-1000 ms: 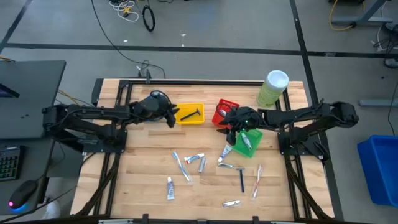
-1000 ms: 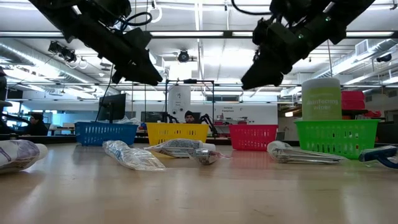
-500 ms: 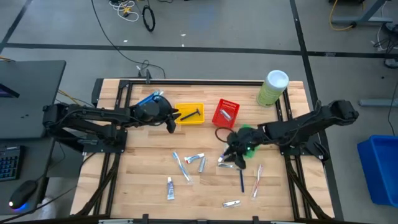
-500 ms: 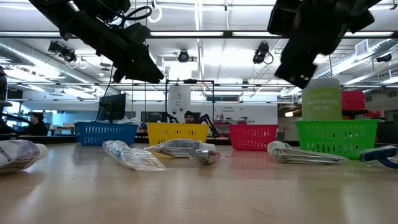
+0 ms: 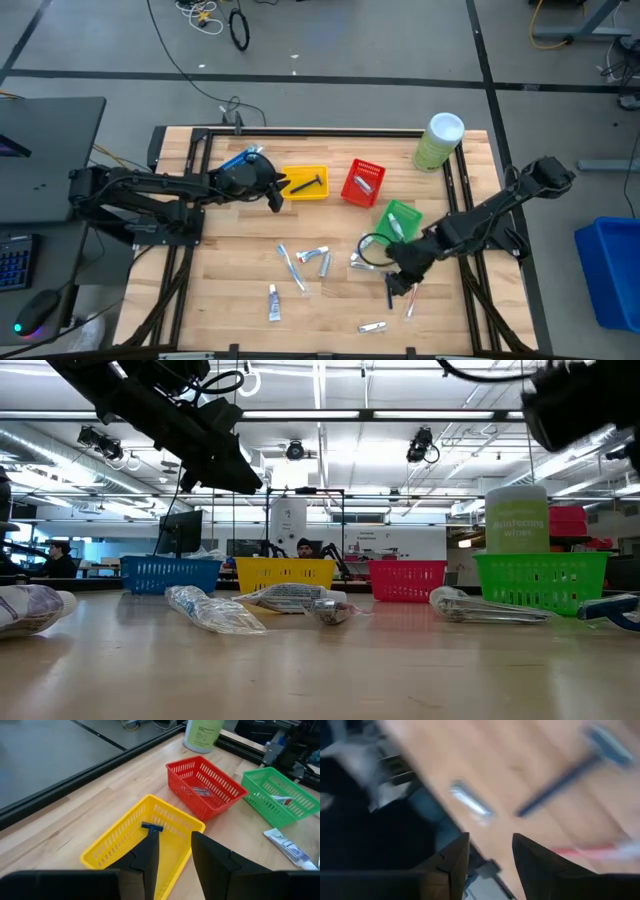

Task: Pick & Place Travel size toiletries
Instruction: Put the blue razor into the yellow bin

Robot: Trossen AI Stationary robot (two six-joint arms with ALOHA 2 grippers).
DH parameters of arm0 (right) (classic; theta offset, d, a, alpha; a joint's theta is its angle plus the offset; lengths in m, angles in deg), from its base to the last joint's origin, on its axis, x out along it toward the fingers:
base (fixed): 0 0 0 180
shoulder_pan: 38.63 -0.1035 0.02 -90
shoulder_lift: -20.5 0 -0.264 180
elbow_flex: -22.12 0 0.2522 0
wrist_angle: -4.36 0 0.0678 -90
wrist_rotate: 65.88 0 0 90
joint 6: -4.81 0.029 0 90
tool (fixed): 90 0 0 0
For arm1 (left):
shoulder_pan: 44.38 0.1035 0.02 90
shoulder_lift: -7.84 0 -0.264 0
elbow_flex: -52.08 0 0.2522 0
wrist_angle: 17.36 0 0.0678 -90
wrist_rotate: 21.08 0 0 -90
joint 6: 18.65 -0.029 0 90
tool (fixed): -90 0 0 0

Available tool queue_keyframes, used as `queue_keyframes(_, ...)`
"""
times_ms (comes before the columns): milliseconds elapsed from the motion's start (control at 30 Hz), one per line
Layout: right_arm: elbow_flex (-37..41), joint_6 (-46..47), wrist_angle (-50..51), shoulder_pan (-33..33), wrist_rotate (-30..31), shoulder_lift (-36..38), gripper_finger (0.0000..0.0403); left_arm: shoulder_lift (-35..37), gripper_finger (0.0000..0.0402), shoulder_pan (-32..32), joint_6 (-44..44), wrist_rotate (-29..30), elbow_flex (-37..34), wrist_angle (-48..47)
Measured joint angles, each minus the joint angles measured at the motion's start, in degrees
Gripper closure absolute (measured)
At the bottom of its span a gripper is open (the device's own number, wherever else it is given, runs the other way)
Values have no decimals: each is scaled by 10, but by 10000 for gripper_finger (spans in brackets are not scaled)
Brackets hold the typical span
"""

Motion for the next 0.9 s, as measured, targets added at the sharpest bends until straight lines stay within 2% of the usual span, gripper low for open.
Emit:
queue_keyframes(100,0,48,42,-23,55,0,230,0,283,0,1,0,0,0)
queue_keyframes(333,0,23,44,-38,167,-4,208,0,284,-6,12,1,0,0)
queue_keyframes(567,0,2,14,-40,135,-61,202,0,284,-14,12,1,0,0)
queue_keyframes(733,0,-6,-31,-40,123,-109,219,0,284,-14,16,14,0,0)
queue_keyframes(900,0,-8,-29,-40,90,-146,231,0,284,-14,16,20,0,0)
